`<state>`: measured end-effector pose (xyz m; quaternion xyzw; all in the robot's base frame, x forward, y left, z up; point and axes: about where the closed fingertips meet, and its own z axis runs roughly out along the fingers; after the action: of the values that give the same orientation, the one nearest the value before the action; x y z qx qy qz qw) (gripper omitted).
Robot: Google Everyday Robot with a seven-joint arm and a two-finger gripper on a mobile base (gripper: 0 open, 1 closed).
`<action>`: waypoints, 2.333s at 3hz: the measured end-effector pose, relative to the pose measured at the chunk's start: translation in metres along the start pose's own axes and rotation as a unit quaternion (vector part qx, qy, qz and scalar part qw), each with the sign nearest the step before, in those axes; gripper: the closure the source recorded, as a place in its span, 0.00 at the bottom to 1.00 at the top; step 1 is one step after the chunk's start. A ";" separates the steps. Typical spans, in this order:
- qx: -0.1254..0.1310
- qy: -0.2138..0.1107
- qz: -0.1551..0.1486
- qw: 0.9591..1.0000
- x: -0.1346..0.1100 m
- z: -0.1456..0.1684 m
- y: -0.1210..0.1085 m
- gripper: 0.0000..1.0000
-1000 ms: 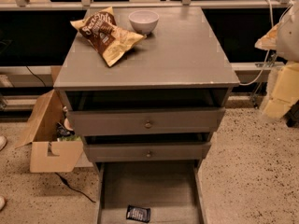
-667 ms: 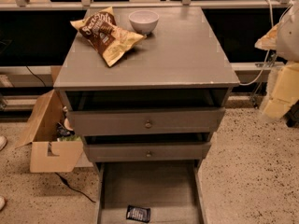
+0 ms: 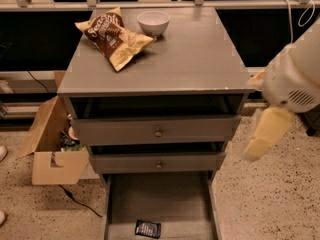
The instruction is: Pick rxbar blueberry from bottom drawer and place on counter
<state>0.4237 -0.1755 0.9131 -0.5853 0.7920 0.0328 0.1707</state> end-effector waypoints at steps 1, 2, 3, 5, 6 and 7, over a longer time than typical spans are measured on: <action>-0.023 -0.037 0.031 0.999 -0.016 0.059 0.035 0.00; -0.016 -0.065 0.086 0.994 -0.025 0.128 0.064 0.00; -0.017 -0.067 0.085 0.994 -0.025 0.130 0.064 0.00; -0.066 -0.094 0.069 0.991 -0.013 0.239 0.100 0.00; -0.083 -0.147 0.056 0.984 -0.011 0.310 0.117 0.00; -0.084 -0.204 0.054 0.974 -0.021 0.366 0.119 0.00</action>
Offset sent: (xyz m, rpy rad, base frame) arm -0.0303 0.1126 -0.1842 0.2722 0.0523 -0.2624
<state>0.4024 -0.0270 0.5577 -0.5346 0.7653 0.2273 0.2771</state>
